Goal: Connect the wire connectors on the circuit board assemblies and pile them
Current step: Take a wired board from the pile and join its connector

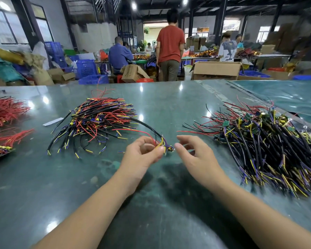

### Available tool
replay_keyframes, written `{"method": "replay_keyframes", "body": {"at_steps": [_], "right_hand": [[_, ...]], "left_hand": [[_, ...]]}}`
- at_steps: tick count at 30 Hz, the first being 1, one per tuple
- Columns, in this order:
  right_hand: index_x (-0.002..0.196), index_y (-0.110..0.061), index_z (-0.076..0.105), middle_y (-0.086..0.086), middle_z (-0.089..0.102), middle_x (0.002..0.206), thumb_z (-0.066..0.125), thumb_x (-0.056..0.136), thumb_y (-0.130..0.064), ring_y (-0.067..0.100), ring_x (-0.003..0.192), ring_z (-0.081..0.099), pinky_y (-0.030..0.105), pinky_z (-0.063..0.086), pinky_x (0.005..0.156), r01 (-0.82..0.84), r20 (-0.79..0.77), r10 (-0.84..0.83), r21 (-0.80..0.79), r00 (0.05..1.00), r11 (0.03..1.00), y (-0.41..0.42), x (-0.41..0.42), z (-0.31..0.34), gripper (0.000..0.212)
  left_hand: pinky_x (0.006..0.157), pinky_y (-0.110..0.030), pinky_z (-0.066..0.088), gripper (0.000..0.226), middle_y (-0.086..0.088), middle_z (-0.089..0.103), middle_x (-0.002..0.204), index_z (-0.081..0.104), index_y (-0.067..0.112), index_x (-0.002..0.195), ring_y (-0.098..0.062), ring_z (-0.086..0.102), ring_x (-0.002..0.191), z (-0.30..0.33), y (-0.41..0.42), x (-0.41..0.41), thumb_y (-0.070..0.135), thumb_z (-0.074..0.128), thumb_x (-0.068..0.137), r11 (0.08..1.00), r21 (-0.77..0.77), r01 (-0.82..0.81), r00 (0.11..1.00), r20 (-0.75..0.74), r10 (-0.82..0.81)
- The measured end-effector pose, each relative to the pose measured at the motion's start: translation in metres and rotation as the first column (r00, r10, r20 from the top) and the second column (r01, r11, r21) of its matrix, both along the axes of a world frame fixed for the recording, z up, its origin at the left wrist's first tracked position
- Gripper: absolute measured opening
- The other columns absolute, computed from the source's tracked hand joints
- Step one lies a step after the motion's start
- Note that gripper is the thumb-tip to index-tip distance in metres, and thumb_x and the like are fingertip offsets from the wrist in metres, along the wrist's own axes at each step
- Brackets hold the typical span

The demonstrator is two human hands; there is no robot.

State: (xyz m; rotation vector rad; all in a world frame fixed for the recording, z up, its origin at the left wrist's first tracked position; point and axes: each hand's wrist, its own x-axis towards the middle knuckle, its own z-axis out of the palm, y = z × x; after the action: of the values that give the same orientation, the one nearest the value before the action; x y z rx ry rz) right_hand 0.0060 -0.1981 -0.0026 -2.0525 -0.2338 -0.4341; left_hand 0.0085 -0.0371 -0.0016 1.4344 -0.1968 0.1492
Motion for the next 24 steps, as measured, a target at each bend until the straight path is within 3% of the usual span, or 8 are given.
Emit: {"method": "replay_keyframes", "body": {"at_steps": [2, 4, 7, 11, 15, 18, 21, 24], "right_hand": [[0.097, -0.024, 0.068, -0.013, 0.069, 0.087, 0.057, 0.093, -0.025, 0.0, 0.077, 0.061, 0.021, 0.047, 0.073, -0.201, -0.122, 0.233, 0.229, 0.965, 0.952, 0.0055, -0.0056, 0.0028, 0.011], [0.089, -0.023, 0.07, -0.006, 0.072, 0.085, 0.062, 0.09, -0.017, 0.006, 0.079, 0.064, 0.028, 0.052, 0.075, -0.245, -0.067, 0.267, 0.234, 0.961, 0.941, 0.0092, -0.0085, 0.0021, 0.01], [0.077, -0.026, 0.069, 0.0, 0.071, 0.083, 0.066, 0.085, -0.005, 0.01, 0.079, 0.064, 0.031, 0.05, 0.077, -0.193, 0.046, 0.188, 0.285, 0.981, 0.939, 0.0087, -0.0076, 0.0034, 0.022], [0.071, -0.02, 0.067, -0.007, 0.065, 0.074, 0.064, 0.087, -0.007, 0.007, 0.074, 0.056, 0.025, 0.044, 0.071, -0.219, 0.007, 0.247, 0.487, 0.969, 0.845, 0.0064, -0.0077, 0.0047, 0.02], [0.064, -0.013, 0.062, 0.005, 0.055, 0.067, 0.064, 0.081, -0.038, 0.013, 0.069, 0.049, 0.029, 0.043, 0.068, -0.215, -0.041, 0.26, 0.446, 0.965, 0.869, 0.0073, -0.0088, 0.0058, 0.031], [0.079, -0.009, 0.061, -0.003, 0.061, 0.068, 0.054, 0.095, -0.027, 0.011, 0.069, 0.057, 0.036, 0.05, 0.076, -0.154, -0.115, 0.237, 0.485, 0.965, 0.861, 0.0108, -0.0055, 0.0018, 0.025], [0.09, -0.015, 0.062, -0.004, 0.065, 0.078, 0.041, 0.1, -0.02, 0.01, 0.073, 0.064, 0.027, 0.053, 0.074, -0.188, -0.127, 0.296, 0.531, 0.947, 0.826, 0.0094, -0.0054, -0.0003, 0.024], [0.086, -0.013, 0.068, -0.004, 0.068, 0.077, 0.054, 0.094, -0.021, 0.006, 0.075, 0.062, 0.019, 0.05, 0.072, -0.242, -0.12, 0.316, 0.413, 0.941, 0.878, 0.0058, -0.0059, -0.0004, 0.018]], "left_hand": [[0.062, -0.015, 0.045, 0.021, 0.0, 0.062, 0.066, 0.057, 0.015, 0.078, -0.005, 0.055, 0.059, -0.0021, -0.0034, -0.0031, -0.001, 0.07, 0.08, 0.984, 0.168, 0.055, 0.998, 0.03, -0.061], [0.063, -0.016, 0.045, 0.022, -0.001, 0.064, 0.068, 0.059, 0.017, 0.076, -0.007, 0.056, 0.062, -0.0024, -0.0053, -0.0055, 0.001, 0.073, 0.078, 0.972, 0.214, 0.094, 0.994, 0.03, -0.103], [0.069, -0.024, 0.047, 0.022, -0.004, 0.062, 0.068, 0.058, 0.016, 0.075, -0.011, 0.056, 0.063, -0.0007, -0.0053, -0.0061, 0.0, 0.073, 0.077, 0.982, 0.176, 0.064, 0.997, 0.018, -0.068], [0.07, -0.021, 0.052, 0.018, 0.003, 0.065, 0.063, 0.056, 0.012, 0.08, -0.01, 0.06, 0.064, 0.002, -0.002, -0.0036, -0.003, 0.067, 0.082, 0.999, 0.049, -0.001, 1.0, 0.029, 0.0], [0.07, -0.021, 0.054, 0.016, 0.0, 0.066, 0.065, 0.059, 0.011, 0.081, -0.014, 0.061, 0.069, 0.0014, -0.0012, -0.0047, -0.002, 0.068, 0.081, 0.999, -0.008, -0.032, 0.999, 0.007, 0.032], [0.075, -0.022, 0.054, 0.018, 0.002, 0.068, 0.068, 0.059, 0.011, 0.078, -0.011, 0.062, 0.069, 0.0006, -0.0029, -0.0068, -0.004, 0.069, 0.079, 0.999, 0.045, -0.008, 0.999, 0.042, 0.006], [0.067, -0.016, 0.05, 0.019, 0.006, 0.068, 0.067, 0.058, 0.007, 0.077, -0.005, 0.063, 0.065, 0.0007, -0.004, -0.0083, -0.006, 0.071, 0.077, 0.994, 0.106, 0.023, 0.997, 0.078, -0.031], [0.073, -0.023, 0.052, 0.017, 0.001, 0.068, 0.071, 0.06, 0.009, 0.075, -0.01, 0.063, 0.069, 0.0004, -0.0024, -0.0082, -0.002, 0.073, 0.076, 0.993, 0.109, 0.036, 0.998, 0.054, -0.042]]}}
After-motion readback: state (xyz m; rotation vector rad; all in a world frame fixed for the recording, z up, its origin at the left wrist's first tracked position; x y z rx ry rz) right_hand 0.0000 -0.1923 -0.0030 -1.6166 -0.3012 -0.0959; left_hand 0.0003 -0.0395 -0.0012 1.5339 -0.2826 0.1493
